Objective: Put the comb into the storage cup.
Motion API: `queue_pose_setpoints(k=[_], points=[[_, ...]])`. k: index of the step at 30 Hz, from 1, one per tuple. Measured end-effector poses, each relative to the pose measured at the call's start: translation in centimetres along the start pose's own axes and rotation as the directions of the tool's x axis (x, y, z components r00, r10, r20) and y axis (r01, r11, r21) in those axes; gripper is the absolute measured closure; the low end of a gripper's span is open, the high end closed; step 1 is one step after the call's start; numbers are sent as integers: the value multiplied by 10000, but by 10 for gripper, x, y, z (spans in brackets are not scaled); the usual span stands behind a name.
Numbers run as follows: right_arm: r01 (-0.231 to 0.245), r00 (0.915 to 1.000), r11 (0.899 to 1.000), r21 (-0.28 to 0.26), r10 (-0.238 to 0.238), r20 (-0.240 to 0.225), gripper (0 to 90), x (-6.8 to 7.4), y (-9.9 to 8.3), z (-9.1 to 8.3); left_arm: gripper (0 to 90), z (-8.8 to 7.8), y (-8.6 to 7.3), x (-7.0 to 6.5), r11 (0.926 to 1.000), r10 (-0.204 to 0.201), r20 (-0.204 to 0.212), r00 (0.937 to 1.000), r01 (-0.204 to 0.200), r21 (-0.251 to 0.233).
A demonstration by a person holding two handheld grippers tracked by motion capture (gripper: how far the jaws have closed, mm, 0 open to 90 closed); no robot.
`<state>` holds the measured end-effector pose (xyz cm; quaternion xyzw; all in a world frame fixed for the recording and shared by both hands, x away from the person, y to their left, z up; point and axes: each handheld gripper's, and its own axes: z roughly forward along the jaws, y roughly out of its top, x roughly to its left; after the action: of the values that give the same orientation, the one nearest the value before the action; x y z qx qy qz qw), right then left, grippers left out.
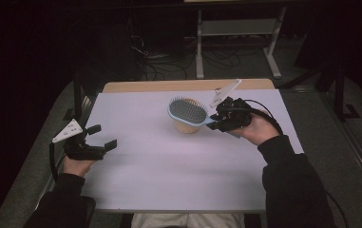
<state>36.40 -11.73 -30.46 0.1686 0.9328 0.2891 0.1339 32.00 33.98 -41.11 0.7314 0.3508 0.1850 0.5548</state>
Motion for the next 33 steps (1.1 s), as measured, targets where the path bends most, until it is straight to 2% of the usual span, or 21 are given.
queue_pose_setpoints(k=[6,12,16,24,29,33], points=[[33,9999,9999,-96,-32,142,681,-5,12,-3,0,6,16,0,9998,150,184,9997,-153,160],[180,9997,9997,-182,-177,165,681,-5,23,-5,0,11,36,-2,9994,346,377,9987,-347,16],[184,9997,9996,-210,-180,182,681,-5,28,-4,0,15,49,-3,9994,324,633,9975,-329,79],[231,9993,9993,-285,-223,290,681,-5,34,-4,0,26,65,-10,9997,216,930,9954,-202,-163],[270,9990,9991,-327,-258,352,681,-4,36,-3,0,42,73,-16,9995,-92,1245,9922,131,-301],[279,9992,9989,-382,-268,308,681,-5,38,-1,0,54,77,-20,9996,-235,1261,9917,256,-151]])
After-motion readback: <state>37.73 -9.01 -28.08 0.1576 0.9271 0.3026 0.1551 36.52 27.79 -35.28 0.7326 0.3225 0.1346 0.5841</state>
